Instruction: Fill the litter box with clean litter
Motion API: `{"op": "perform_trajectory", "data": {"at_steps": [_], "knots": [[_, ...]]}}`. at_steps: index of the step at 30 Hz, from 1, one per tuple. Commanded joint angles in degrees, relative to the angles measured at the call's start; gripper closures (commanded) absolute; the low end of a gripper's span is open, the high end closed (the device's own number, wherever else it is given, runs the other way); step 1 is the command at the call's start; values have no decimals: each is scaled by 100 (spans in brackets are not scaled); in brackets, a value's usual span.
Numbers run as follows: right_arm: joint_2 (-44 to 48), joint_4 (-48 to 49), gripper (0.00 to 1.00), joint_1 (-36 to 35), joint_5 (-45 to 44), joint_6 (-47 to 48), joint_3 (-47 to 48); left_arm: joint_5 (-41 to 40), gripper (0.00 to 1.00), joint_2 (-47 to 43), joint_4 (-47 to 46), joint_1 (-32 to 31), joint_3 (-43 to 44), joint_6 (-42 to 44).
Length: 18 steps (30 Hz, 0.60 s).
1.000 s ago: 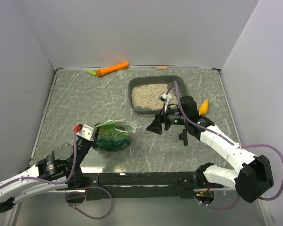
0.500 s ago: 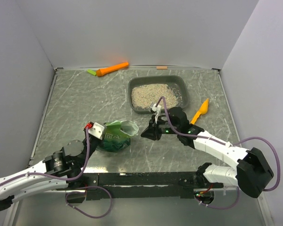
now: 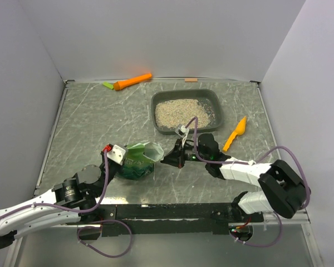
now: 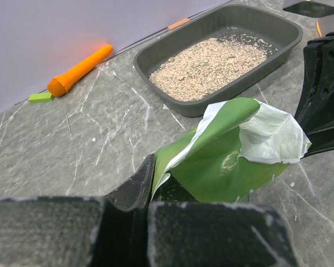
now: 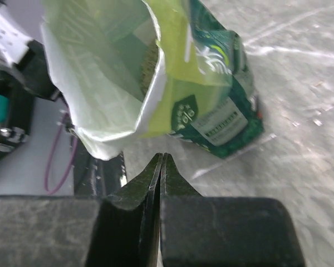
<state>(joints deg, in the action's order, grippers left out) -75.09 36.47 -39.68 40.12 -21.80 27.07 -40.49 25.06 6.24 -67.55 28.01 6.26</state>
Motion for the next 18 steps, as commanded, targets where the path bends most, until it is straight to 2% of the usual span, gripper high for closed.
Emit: {"op": "perform_trajectory", "data": {"at_steps": [1, 5, 13, 18], "knots": [[-278, 2012, 100, -48, 496, -824, -105, 164, 99, 78, -281, 14, 196, -117], [-445, 2759, 100, -48, 567, -1168, -176, 156, 99, 96, -264, 14, 196, -125], [-621, 3128, 100, -31, 260, -1440, -140, 138, 99, 61, -272, 22, 196, -125], [-1279, 4332, 100, -31, 251, -2352, -123, 155, 99, 34, -281, 22, 187, -108]]}}
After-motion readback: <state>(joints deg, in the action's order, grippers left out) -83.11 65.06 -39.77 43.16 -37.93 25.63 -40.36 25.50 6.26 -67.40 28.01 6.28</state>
